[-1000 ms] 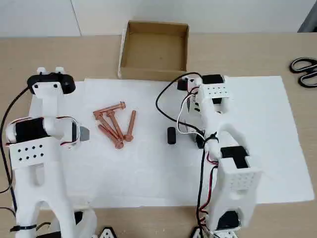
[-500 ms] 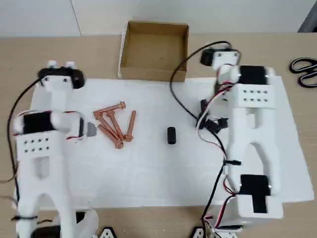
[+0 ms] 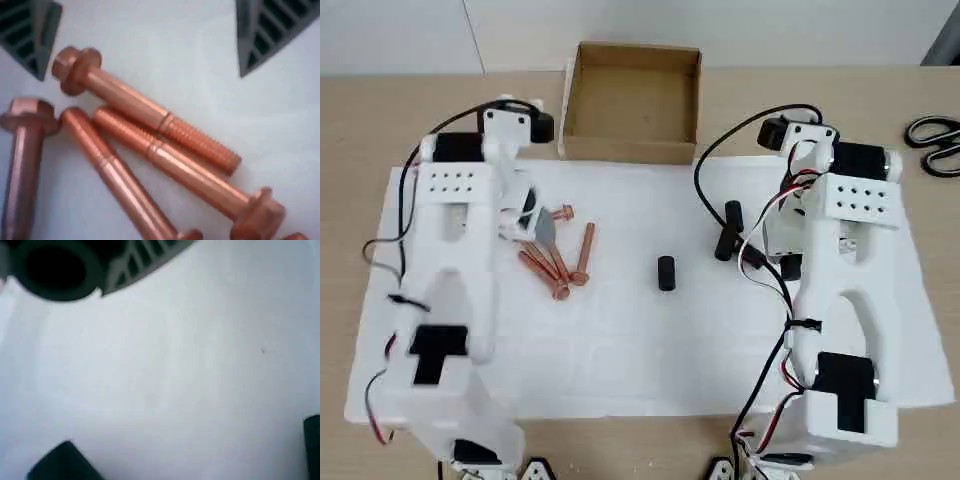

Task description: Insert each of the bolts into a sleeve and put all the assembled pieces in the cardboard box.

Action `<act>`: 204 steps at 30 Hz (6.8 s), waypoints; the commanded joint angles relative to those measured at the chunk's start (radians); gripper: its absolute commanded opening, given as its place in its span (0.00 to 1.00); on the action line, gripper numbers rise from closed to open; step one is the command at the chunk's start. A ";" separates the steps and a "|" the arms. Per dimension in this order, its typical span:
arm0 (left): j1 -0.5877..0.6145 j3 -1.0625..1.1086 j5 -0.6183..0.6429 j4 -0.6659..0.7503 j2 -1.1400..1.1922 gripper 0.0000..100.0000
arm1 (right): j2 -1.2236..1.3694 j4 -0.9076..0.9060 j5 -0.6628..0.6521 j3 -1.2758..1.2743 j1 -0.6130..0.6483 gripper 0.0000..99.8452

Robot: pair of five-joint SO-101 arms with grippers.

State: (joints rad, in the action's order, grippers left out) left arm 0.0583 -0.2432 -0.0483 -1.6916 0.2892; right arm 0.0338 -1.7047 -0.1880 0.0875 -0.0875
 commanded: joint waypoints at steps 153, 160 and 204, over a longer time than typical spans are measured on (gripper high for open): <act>-0.644 1.231 0.364 1.269 -1.189 0.00 | -1.847 1.119 0.215 -1.769 0.591 0.00; -0.644 1.293 0.365 1.321 -1.192 0.00 | -1.847 1.119 0.215 -1.768 0.591 0.00; -0.672 1.162 0.411 1.079 -1.188 0.00 | -1.847 1.122 0.215 -1.771 0.590 0.00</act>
State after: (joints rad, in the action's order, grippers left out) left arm -0.6076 0.9674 0.3659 -0.6114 -0.8892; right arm -1.7998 -0.6061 0.0161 -1.6755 0.5048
